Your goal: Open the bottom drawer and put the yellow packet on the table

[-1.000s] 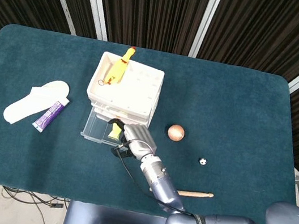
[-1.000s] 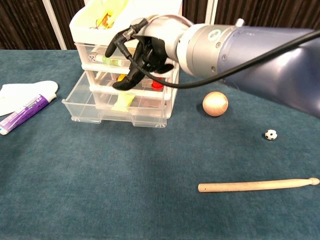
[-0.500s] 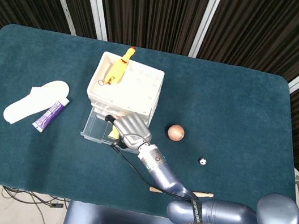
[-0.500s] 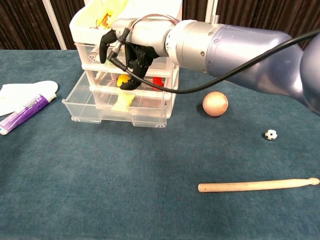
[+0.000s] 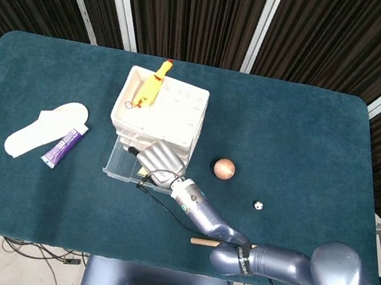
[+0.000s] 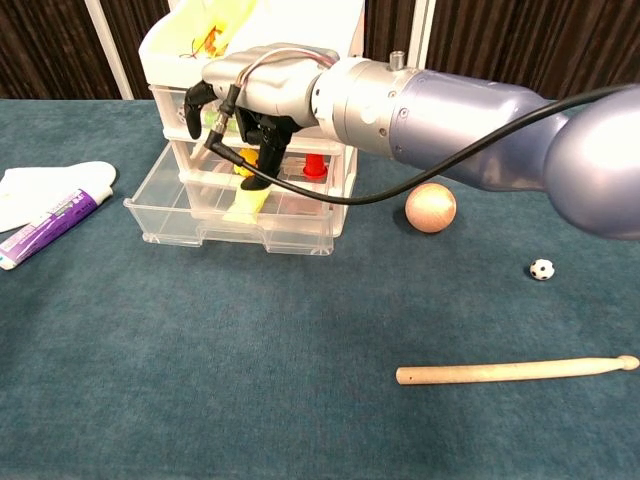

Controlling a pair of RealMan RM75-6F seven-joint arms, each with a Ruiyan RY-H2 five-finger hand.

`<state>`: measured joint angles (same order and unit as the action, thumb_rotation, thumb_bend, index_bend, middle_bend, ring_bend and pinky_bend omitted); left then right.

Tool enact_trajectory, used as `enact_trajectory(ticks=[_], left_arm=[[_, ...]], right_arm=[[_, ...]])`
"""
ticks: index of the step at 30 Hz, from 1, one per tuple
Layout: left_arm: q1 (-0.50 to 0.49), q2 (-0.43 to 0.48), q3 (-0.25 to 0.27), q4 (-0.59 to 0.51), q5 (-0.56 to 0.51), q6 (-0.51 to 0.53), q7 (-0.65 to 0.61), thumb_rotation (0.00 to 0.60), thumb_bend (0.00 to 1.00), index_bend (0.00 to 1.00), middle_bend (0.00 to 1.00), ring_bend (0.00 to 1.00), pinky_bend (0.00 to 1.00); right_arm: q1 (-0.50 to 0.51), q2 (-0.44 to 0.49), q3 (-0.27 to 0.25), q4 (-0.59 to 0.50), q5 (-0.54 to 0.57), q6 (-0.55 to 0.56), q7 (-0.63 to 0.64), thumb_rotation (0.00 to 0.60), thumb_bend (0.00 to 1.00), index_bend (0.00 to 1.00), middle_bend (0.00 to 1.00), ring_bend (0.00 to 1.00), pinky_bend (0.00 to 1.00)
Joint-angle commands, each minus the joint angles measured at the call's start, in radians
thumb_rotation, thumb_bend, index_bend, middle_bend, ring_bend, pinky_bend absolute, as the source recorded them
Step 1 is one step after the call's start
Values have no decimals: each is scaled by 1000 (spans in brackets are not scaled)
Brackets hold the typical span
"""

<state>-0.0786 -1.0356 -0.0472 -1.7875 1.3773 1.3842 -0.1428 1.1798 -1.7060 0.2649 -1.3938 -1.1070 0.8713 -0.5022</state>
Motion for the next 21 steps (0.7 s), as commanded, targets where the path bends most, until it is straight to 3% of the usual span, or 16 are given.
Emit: enact_trajectory(ticks=[1,9,21], left_arm=[[0,0,0,0,0,0,1,600,514,23,0,0,0],[-1,1,2,-1,-1,-5,1,600,514,23,0,0,0],[-2,2,2,-3,-1,-6,0,600,514,23,0,0,0]], right_arm=[[18,13,-15,14,-15,-26,-31,600,266,313,1000,1000,1000],[69,50,-44,14,2,-89,-169,600,244,307,1000,1000,1000],[113,67,-74,17,7,-158,-201,600,244,306,1000,1000,1000]])
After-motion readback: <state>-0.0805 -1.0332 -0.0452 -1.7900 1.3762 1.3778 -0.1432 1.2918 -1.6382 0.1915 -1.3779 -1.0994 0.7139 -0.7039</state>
